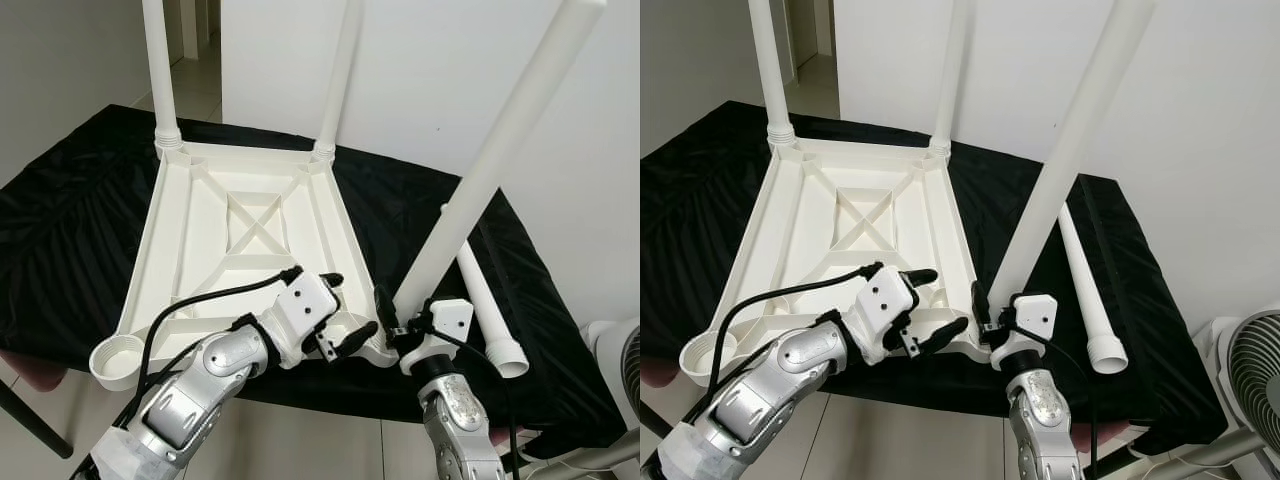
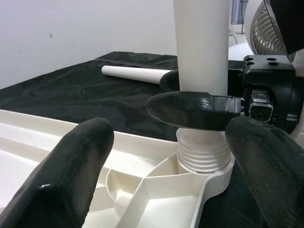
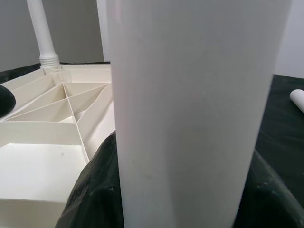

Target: Building children table

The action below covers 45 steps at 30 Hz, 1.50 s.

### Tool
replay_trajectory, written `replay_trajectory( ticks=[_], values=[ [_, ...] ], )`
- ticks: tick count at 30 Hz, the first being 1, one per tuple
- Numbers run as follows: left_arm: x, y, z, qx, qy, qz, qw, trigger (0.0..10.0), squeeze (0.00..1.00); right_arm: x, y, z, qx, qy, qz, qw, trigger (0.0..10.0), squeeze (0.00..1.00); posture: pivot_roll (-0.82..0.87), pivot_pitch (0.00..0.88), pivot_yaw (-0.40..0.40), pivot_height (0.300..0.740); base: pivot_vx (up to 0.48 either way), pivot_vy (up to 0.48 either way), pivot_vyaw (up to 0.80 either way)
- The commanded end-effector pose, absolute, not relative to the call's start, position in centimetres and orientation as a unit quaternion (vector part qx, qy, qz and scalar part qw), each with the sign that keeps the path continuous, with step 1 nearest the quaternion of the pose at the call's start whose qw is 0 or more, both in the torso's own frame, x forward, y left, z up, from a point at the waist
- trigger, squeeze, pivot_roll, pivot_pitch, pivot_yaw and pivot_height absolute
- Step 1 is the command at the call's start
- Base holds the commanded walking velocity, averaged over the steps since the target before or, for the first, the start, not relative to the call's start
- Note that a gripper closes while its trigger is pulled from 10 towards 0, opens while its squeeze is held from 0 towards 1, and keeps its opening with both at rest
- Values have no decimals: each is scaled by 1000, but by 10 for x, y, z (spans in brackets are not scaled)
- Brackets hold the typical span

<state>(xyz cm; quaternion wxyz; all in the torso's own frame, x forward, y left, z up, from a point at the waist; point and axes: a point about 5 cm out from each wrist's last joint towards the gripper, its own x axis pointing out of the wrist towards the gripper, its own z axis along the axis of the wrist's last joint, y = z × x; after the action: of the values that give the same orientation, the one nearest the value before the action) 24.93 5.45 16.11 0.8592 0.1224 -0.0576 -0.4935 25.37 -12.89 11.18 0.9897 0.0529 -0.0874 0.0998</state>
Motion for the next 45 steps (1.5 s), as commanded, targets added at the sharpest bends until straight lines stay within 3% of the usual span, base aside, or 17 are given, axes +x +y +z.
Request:
replay_trajectory(
  ticks=[1,9,11,24,34,36,45],
  values=[
    [246,49,163,127,-57,-533,835,10000,0,253,-130,102,52,-57,92,993,10000,0,-11,18,-115,740,0,0,0],
    [246,50,163,128,-58,-531,835,10000,0,252,-120,124,70,-107,125,984,10000,0,-11,17,-113,740,0,0,0],
    [247,50,163,128,-58,-532,835,10000,0,257,-116,160,67,-164,129,976,10000,0,-14,17,-112,740,0,0,0],
    [248,49,166,123,-63,-530,837,10000,0,257,-116,180,60,-196,137,969,10000,0,-15,15,-119,740,0,0,0],
    [256,44,193,76,-97,-536,835,10000,35,278,-152,182,1,-163,146,976,10000,0,-14,8,-119,740,0,0,0],
    [257,45,202,48,-102,-548,829,10000,1000,281,-159,183,-27,-152,165,974,10000,0,-14,2,-118,740,0,0,0],
    [258,46,216,21,-110,-554,825,10000,1000,280,-161,174,-45,-116,213,969,10000,0,-7,0,-117,740,0,0,0]
  ],
)
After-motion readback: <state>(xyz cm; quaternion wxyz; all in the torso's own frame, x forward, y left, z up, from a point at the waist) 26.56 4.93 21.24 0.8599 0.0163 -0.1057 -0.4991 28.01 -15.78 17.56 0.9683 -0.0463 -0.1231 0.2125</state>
